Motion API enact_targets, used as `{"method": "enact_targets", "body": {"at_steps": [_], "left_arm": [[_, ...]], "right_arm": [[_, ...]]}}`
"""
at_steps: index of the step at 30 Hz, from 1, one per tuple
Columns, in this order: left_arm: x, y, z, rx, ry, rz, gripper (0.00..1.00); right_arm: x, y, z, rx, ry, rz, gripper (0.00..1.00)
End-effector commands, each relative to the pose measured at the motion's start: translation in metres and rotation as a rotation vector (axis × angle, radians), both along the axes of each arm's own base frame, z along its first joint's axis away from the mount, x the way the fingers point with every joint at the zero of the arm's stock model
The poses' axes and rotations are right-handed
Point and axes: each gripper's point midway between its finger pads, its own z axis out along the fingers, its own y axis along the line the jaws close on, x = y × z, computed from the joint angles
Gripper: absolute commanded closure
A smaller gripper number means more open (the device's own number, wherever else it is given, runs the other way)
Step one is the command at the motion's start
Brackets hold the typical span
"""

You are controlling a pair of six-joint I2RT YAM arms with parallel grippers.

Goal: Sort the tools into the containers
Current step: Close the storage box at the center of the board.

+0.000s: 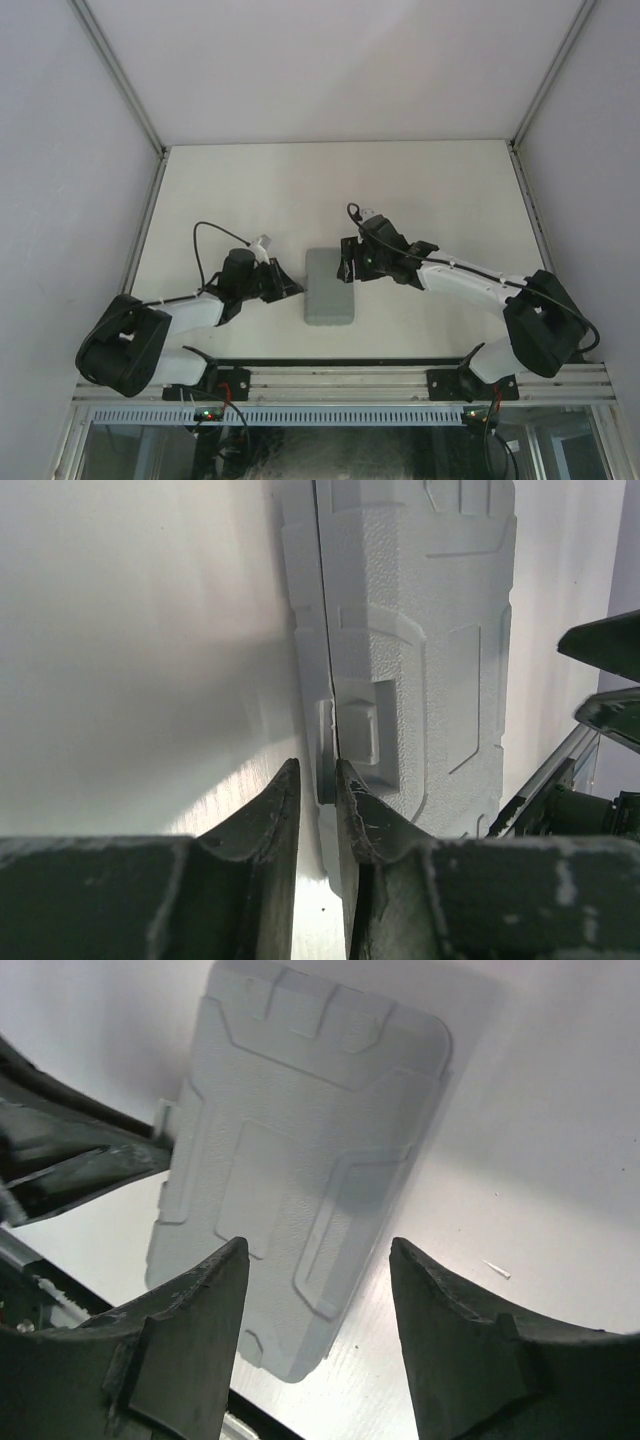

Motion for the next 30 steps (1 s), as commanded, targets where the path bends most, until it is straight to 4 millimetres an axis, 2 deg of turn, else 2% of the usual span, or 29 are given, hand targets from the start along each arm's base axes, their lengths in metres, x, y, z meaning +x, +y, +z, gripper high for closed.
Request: {"method": "enact_targets", "body": {"at_steps": [1,8,15,24,30], "left_arm": [[0.001,0.002,0.009,0.031,-0.025,-0.009,0.75],[0.002,0.002,0.031,0.012,-0.068,-0.008,0.7],[0.001,-0.004,0.05,-0.027,-0.131,-0.043,0.54],[0.0,-0.007,0.035,0.003,-0.085,-0.039,0.45],[0.0,-0.024,0.041,-0.02,-0.096,-0.078,0.43]], "right_arm": [[0.012,0.006,0.003,-0.015,-0.039,-0.016,0.41],[0.014,0.017,-0.016,-0.011,-0.004,0.012,0.43],[0.011,0.009,-0.041,-0.113,0.0,-0.018,0.47],[-0.006,-0.006,-0.068,-0.163,0.047,-0.049,0.49],[-0.016,-0.004,-0.074,-0.159,0.052,-0.033,0.48]]}}
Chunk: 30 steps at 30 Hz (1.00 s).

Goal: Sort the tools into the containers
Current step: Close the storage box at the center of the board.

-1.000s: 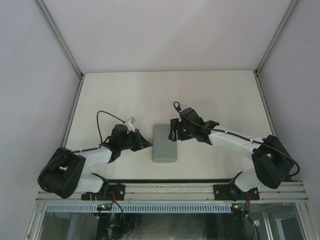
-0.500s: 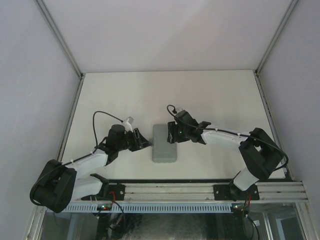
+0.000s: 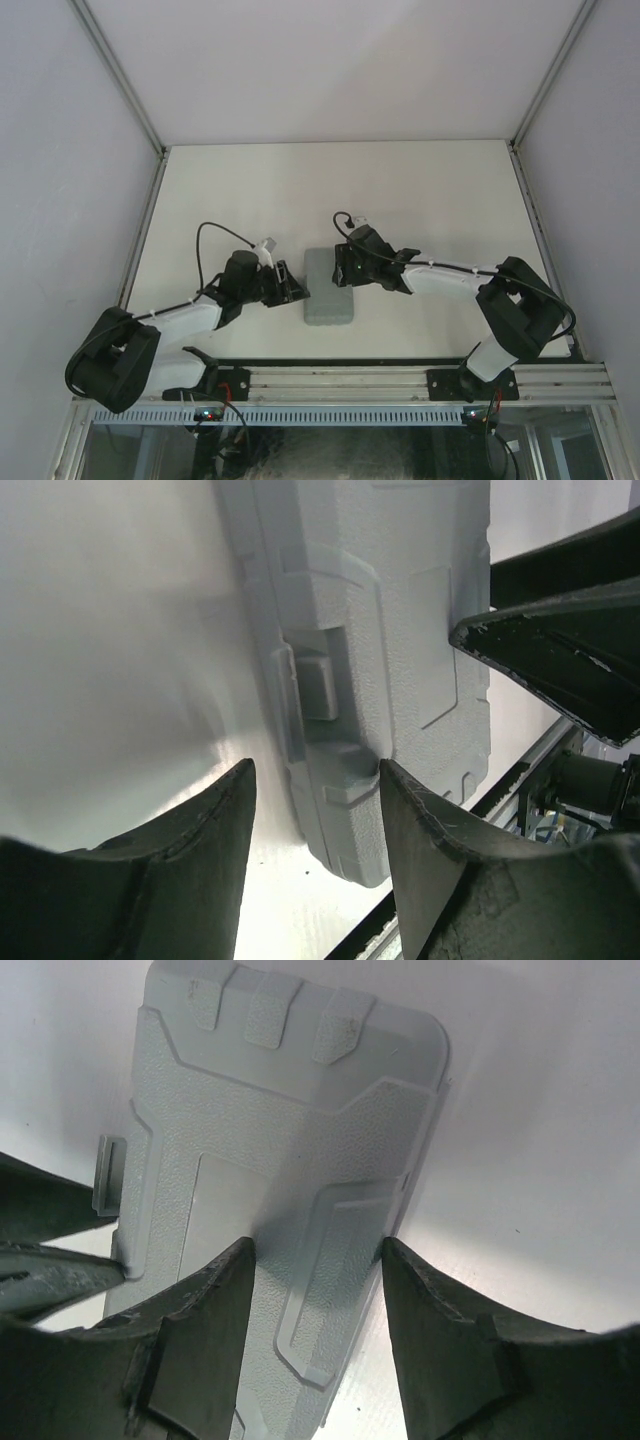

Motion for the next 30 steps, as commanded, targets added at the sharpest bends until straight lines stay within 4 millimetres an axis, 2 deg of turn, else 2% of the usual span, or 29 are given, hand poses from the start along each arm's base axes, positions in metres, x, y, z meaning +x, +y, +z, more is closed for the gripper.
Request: {"method": "enact_targets", "body": {"at_steps": [1,8,15,21,30], "left_arm": [[0.018,-0.023,0.033,-0.055,-0.097,-0.033,0.43],[0.026,-0.022,0.036,-0.045,-0.109,0.0,0.46],[0.029,-0.016,0.026,0.035,-0.102,0.015,0.51],[0.033,-0.011,0.03,0.118,-0.135,0.027,0.52],[0.03,-0.018,0.025,0.17,-0.137,-0.016,0.54]], "right_arm": [[-0.023,-0.015,-0.029,-0.096,0.048,0.011,0.48],[-0.027,-0.018,-0.034,-0.105,0.052,0.004,0.48],[-0.029,-0.019,-0.034,-0.098,0.056,-0.006,0.48],[-0.031,-0.016,-0.036,-0.088,0.064,-0.001,0.48],[-0.031,-0.017,-0.037,-0.094,0.056,-0.004,0.48]]}}
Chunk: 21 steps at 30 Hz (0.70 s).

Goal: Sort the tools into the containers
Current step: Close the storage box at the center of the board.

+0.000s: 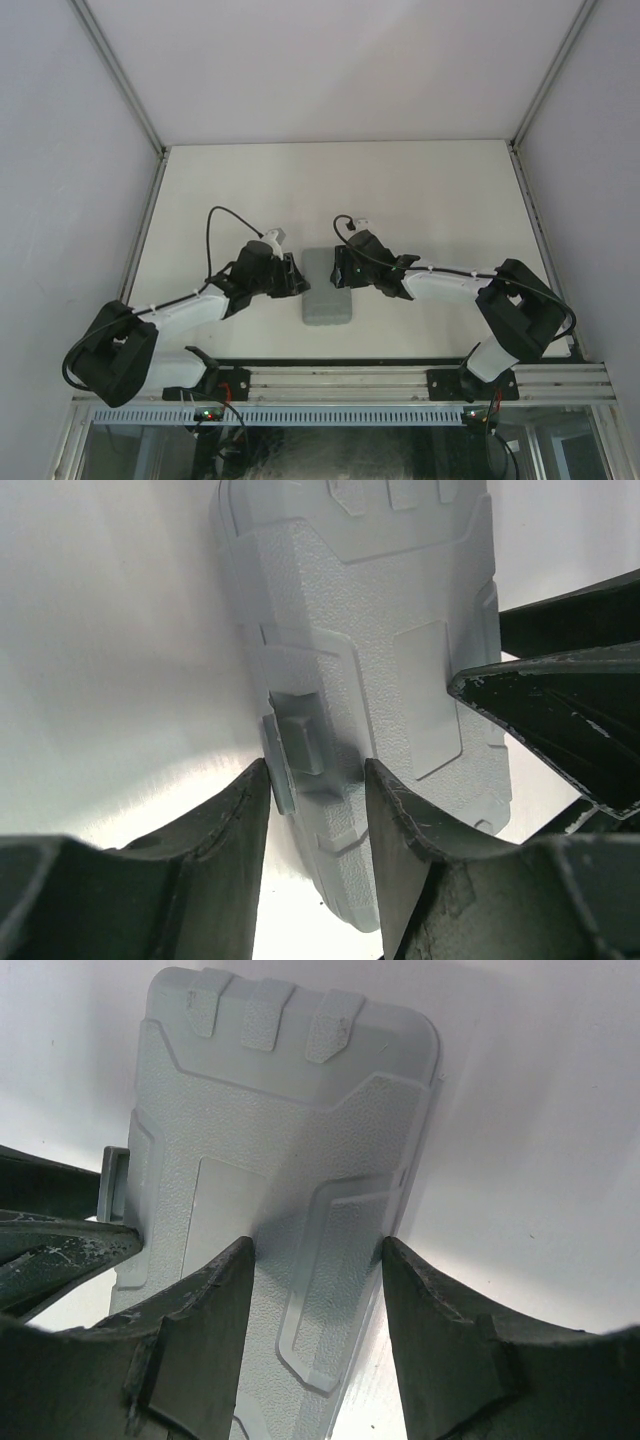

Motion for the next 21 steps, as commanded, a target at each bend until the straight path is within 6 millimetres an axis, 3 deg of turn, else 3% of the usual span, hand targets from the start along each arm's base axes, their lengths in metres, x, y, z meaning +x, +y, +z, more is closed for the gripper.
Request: {"method": "enact_targets", "body": {"at_steps": [1,10,21], "left_arm": [[0.011,-0.012,0.016,0.01,-0.064,-0.031,0.55],[0.003,-0.008,0.01,0.181,-0.072,-0.037,0.6],[-0.005,-0.014,-0.001,0.231,-0.051,-0.067,0.65]], "right_arm": [[-0.031,-0.023,-0.036,-0.134,0.099,0.032,0.48],[-0.031,-0.022,-0.038,-0.133,0.101,0.031,0.48],[-0.034,-0.019,-0.038,-0.108,0.107,0.019,0.5]]}}
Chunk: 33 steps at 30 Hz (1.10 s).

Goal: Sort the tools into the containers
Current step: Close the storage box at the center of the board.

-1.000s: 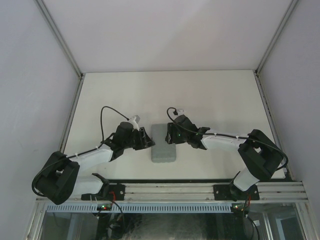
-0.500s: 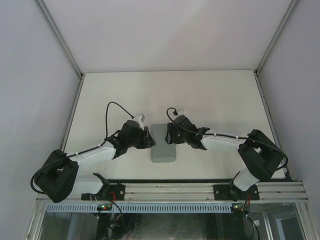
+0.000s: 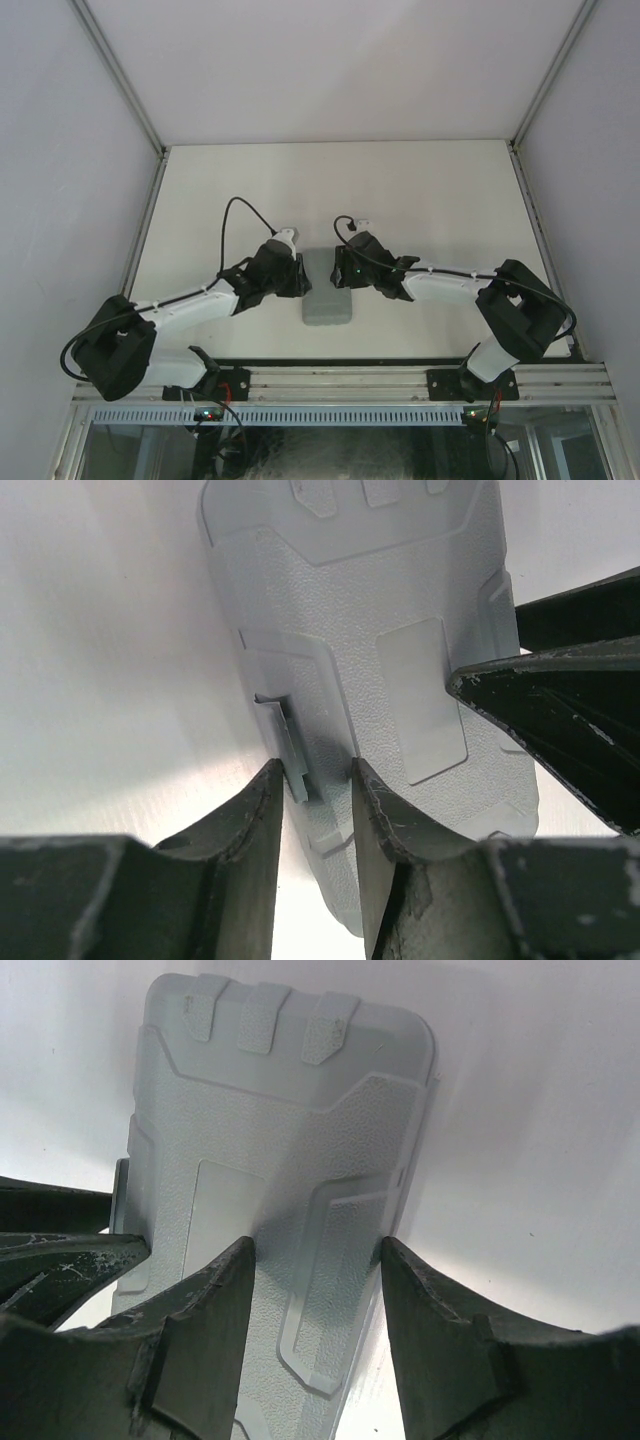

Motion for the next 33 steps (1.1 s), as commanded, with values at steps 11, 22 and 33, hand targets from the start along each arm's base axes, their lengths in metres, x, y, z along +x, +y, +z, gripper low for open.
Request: {"method": "enact_targets", "body": {"at_steps": [11,22,33], "left_arm": [[-0.006,-0.008,-0.013,0.101,0.021,-0.035,0.68],[-0.01,-0.006,-0.023,0.145,0.041,-0.036,0.76],[-0.01,-0.005,-0.025,0.188,0.04,-0.041,0.83]], "right_arm": [[-0.035,-0.018,-0.034,-0.087,0.112,0.035,0.52],[-0.036,-0.015,-0.037,-0.078,0.122,0.033,0.53],[-0.037,-0.015,-0.039,-0.078,0.127,0.036,0.53]]}}
